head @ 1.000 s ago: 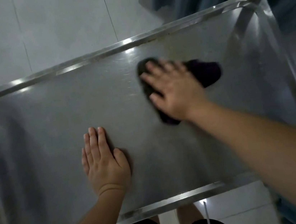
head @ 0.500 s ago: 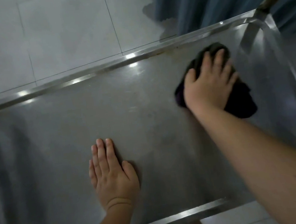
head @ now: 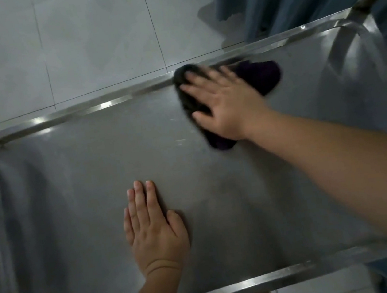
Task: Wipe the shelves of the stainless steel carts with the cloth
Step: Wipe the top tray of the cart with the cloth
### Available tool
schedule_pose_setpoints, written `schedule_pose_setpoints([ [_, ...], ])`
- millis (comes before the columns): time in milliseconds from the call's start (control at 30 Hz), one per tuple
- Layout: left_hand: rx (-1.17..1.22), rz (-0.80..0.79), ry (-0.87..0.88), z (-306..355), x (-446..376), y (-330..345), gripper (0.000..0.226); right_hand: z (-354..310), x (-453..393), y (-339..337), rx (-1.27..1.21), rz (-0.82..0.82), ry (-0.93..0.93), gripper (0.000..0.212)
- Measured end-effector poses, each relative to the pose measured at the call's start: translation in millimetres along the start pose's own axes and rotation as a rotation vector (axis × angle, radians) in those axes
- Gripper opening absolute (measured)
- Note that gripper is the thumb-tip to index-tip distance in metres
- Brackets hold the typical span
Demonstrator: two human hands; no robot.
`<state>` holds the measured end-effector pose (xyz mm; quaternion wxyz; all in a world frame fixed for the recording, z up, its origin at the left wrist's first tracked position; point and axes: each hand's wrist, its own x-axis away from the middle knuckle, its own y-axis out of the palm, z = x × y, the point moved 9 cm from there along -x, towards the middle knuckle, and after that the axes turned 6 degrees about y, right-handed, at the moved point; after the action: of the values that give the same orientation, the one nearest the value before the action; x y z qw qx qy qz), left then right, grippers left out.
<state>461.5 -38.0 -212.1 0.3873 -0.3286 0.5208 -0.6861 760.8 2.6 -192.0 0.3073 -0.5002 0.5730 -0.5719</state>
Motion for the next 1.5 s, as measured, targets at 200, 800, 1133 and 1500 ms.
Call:
schedule_pose_setpoints([
  [200, 0.018, 0.001, -0.007, -1, -2, 0, 0.077, 196, 68, -17, -0.036, 0.101, 0.665, 0.08],
  [800, 0.0, -0.025, -0.014, 0, -4, 0, 0.077, -154, -61, 19, -0.088, 0.001, -0.069, 0.074],
  [1133, -0.012, 0.03, 0.002, 1, -2, -3, 0.075, -39, -57, -11, -0.095, 0.102, 0.036, 0.069],
  [1500, -0.019, -0.023, -0.008, -2, -1, 3, 0.077, 249, 34, -41, -0.086, 0.204, 0.498, 0.074],
])
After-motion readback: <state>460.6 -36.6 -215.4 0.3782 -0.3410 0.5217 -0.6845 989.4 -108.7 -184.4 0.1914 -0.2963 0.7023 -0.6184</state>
